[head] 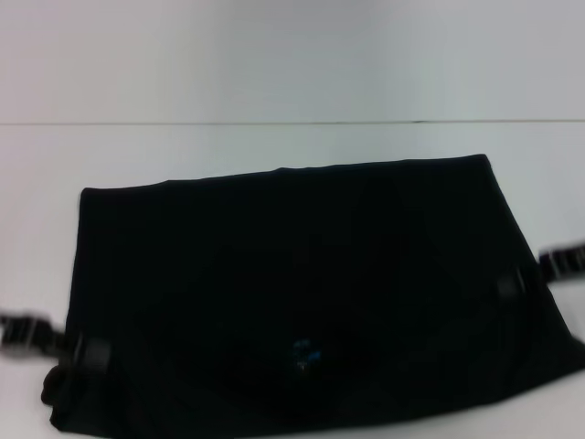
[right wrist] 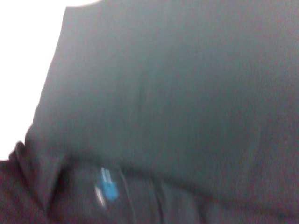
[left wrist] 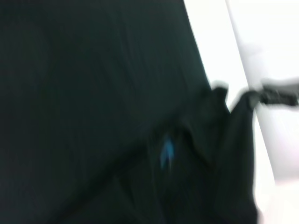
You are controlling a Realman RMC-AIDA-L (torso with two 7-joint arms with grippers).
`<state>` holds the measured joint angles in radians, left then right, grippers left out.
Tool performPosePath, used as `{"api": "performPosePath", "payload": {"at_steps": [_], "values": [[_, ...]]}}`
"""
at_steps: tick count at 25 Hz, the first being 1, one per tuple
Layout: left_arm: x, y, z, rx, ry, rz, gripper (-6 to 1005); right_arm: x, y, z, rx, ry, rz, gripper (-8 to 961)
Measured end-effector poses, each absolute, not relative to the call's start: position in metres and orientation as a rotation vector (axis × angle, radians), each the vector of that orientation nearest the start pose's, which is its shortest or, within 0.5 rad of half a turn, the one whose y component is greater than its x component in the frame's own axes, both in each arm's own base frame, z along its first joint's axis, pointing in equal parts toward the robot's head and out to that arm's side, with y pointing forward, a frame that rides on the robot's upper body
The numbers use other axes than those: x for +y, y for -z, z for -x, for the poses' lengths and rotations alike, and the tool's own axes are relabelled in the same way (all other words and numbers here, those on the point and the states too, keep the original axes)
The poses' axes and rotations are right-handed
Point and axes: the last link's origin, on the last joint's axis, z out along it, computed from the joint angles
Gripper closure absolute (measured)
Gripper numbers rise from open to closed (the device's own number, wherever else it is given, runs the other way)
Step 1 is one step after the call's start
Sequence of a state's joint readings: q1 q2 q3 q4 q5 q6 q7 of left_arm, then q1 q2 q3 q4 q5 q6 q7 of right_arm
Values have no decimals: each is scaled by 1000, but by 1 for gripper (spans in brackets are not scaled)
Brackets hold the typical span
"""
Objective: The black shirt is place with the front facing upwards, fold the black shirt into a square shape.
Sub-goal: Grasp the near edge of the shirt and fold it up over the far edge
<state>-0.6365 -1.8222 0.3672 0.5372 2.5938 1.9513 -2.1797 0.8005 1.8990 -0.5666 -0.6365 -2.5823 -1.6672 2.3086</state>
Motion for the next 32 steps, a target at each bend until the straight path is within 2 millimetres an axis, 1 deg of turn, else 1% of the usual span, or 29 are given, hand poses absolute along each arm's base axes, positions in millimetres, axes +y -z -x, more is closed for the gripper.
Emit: {"api": "performPosePath", "payload": {"at_steps": [3, 5, 6, 7, 10, 12, 14, 17, 20, 21, 26, 31, 32], "values": [[326, -98, 306, -1928, 438, 2414, 962, 397, -70, -254, 1674, -270, 2399, 893], [340, -103, 310, -1909, 517, 2299, 962, 408, -73, -254, 1668, -391, 2317, 892], [347, -106, 311, -1892, 562, 2243, 962, 417, -73, -257, 1665, -482, 2232, 892], [353, -107, 313, -1878, 599, 2197, 962, 417, -73, -257, 1665, -482, 2232, 892], [370, -109, 315, -1819, 739, 2067, 962, 429, -63, -263, 1655, -593, 2117, 892], [378, -107, 315, -1786, 793, 2003, 962, 433, -55, -265, 1637, -620, 2081, 892], [387, -101, 316, -1753, 809, 1954, 962, 438, -46, -265, 1606, -635, 2044, 893], [398, -92, 314, -1717, 782, 1925, 961, 444, -36, -262, 1561, -650, 2000, 895], [406, -86, 312, -1690, 747, 1909, 961, 452, -30, -257, 1515, -662, 1973, 891], [411, -81, 310, -1670, 730, 1902, 961, 454, -29, -255, 1501, -664, 1964, 886], [418, -72, 309, -1639, 708, 1870, 957, 462, -19, -249, 1445, -652, 1926, 861], [425, -58, 309, -1593, 690, 1820, 949, 467, 1, -248, 1359, -579, 1883, 836], [427, -54, 308, -1580, 682, 1809, 947, 467, 1, -248, 1359, -579, 1883, 831]]}}
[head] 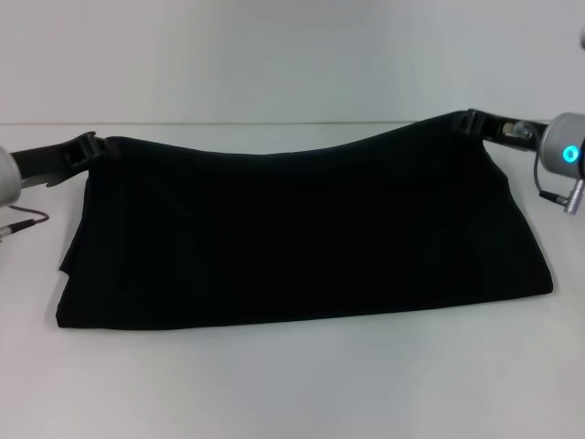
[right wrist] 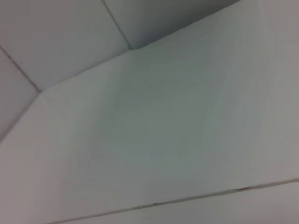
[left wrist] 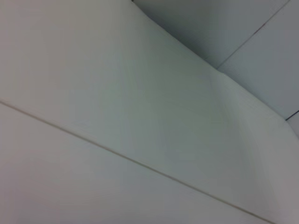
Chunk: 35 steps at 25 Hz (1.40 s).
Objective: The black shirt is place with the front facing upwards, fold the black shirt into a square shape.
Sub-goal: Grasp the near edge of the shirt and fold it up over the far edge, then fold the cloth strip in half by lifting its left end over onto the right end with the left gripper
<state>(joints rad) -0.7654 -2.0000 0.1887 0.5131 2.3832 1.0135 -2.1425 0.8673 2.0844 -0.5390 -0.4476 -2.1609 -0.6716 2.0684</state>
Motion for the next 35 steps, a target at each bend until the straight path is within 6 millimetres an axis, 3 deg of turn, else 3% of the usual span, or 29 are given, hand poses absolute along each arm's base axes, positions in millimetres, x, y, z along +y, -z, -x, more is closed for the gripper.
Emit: {"api": "performPosePath", "payload": {"at_steps": [6, 14, 16, 23, 26, 29, 32, 35], "values": [[434, -28, 309, -1492, 652, 1696, 922, 469, 19, -255, 1253, -458, 1847, 802], [436, -18, 315, -1504, 726, 1574, 792, 466, 23, -262, 1154, -504, 1803, 762], [435, -17, 316, -1518, 731, 1571, 760, 464, 25, -264, 1158, -497, 1799, 530], [418, -34, 321, -1535, 834, 1689, 486, 454, 22, -275, 1213, -581, 1783, 370], [399, -50, 322, -1578, 921, 1805, 389, 442, 18, -270, 1152, -696, 1903, 301], [375, -65, 329, -1726, 947, 1876, 308, 420, 16, -258, 966, -784, 2125, 255], [351, -74, 339, -1878, 888, 1909, 213, 396, 24, -244, 723, -783, 2375, 220], [327, -80, 347, -1977, 873, 1911, 108, 380, 36, -240, 599, -733, 2521, 204]]}}
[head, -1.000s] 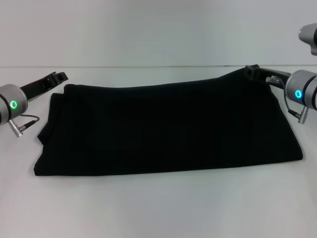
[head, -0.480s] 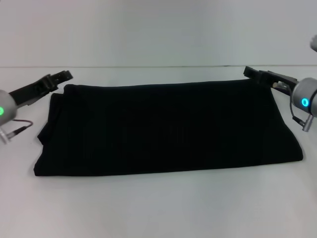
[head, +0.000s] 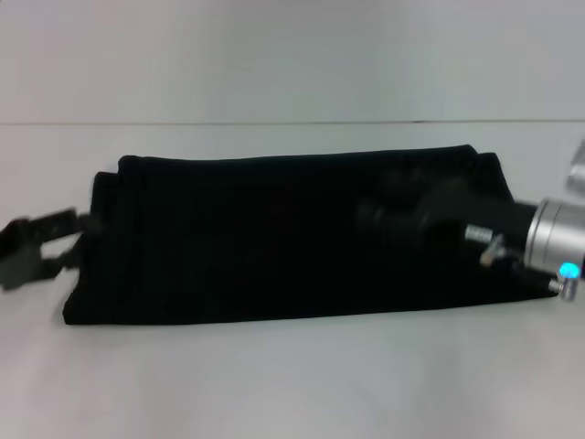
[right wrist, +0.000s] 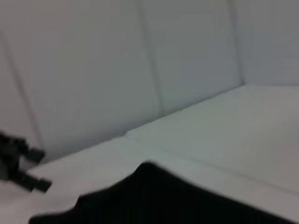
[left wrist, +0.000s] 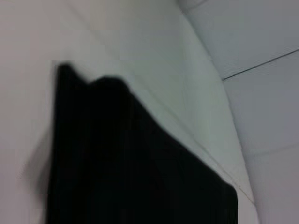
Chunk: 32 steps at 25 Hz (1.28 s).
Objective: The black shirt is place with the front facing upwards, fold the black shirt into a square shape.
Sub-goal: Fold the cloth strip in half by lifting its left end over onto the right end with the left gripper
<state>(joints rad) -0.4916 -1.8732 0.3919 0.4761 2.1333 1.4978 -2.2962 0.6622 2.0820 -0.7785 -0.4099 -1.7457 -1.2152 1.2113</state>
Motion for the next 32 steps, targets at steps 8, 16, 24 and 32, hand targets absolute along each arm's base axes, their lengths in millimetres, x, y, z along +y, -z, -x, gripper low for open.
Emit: {"api": "performPosePath", "payload": {"at_steps": [8, 16, 24, 32], "values": [[295, -70, 364, 2484, -880, -2021, 108, 360, 65, -247, 471, -636, 2619, 93], [287, -65, 374, 2591, -893, -1899, 107, 363, 65, -248, 467, -624, 2605, 6], [288, -54, 380, 2673, -885, -1827, 107, 364, 64, -246, 466, -631, 2599, 5], [300, -47, 381, 2717, -894, -1830, 107, 364, 65, -245, 465, -637, 2601, 5]]}}
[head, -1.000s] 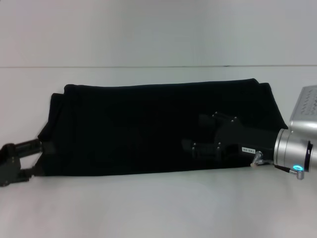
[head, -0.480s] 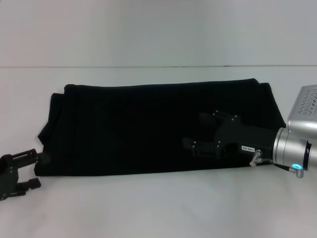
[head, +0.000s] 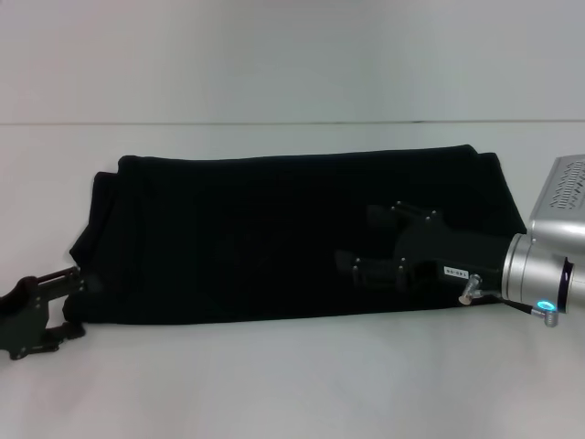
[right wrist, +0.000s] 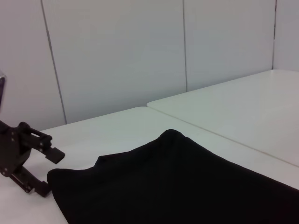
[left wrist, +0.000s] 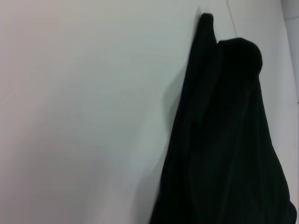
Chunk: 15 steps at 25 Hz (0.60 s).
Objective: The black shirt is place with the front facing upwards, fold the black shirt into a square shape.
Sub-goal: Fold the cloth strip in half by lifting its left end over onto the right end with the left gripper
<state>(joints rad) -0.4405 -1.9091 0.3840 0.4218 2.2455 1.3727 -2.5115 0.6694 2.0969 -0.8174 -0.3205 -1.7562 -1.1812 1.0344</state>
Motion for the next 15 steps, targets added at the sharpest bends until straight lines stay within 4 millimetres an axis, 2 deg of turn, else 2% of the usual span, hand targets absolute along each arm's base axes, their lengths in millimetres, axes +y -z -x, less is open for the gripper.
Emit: {"api": "performPosePath", "payload": {"at_steps": [9, 15], "values": [[313, -49, 378, 2734, -865, -1888, 111, 364, 66, -244, 474, -649, 2602, 6], [315, -49, 380, 2739, -808, -1964, 271, 363, 64, -244, 486, -668, 2590, 5]]}}
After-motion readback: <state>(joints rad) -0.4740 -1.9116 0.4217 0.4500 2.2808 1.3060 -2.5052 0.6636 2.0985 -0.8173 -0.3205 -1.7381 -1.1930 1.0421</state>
